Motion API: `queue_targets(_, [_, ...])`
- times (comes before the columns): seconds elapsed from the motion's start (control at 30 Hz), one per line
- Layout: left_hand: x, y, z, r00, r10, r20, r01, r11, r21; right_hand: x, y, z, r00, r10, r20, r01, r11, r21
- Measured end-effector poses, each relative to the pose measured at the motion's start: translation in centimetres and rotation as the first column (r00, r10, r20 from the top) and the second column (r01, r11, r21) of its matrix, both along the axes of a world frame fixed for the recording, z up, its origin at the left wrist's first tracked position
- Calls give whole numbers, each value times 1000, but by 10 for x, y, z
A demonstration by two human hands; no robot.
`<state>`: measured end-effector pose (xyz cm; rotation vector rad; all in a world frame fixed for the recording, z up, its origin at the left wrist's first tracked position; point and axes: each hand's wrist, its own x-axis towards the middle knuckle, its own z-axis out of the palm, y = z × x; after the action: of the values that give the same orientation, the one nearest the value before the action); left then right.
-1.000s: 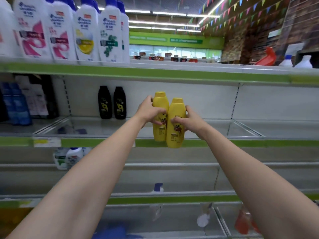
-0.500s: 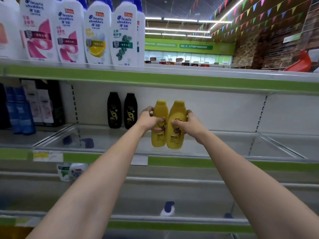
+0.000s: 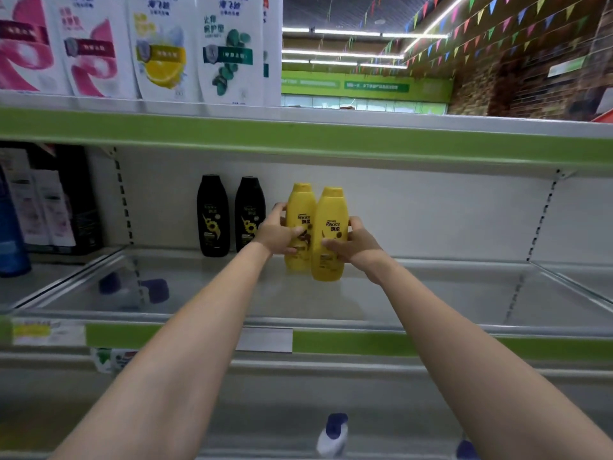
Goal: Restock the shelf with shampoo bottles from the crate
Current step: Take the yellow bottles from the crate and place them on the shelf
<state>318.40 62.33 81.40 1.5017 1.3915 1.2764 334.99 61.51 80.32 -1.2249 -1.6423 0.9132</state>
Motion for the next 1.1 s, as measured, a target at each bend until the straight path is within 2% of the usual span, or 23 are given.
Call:
queue_targets(0.23, [-6,25,-2,1000,9,-24,-9,1000,13,-17,22,-1,1000,22,-19,-22,999,-28])
queue_targets(0.57, [-6,41,-4,998,5,60,-2,999,-48,-17,31,-4,998,56,2,-56,997,-53])
queue_targets(0.77, [-8,41,-9,996,83,14,-81,992,-93,-17,30,-5,998,2,66,3,997,-81])
queue_targets(0.9, [-14,45,-16,997,80,-12,-80,991,-107,-16,24,-5,991,-74,112,82,994,-66])
queue_targets(1.1, [-6,9,-6,992,128,2,-127,986,-110,-8,2,-1,977,-124,176,131,991,-29])
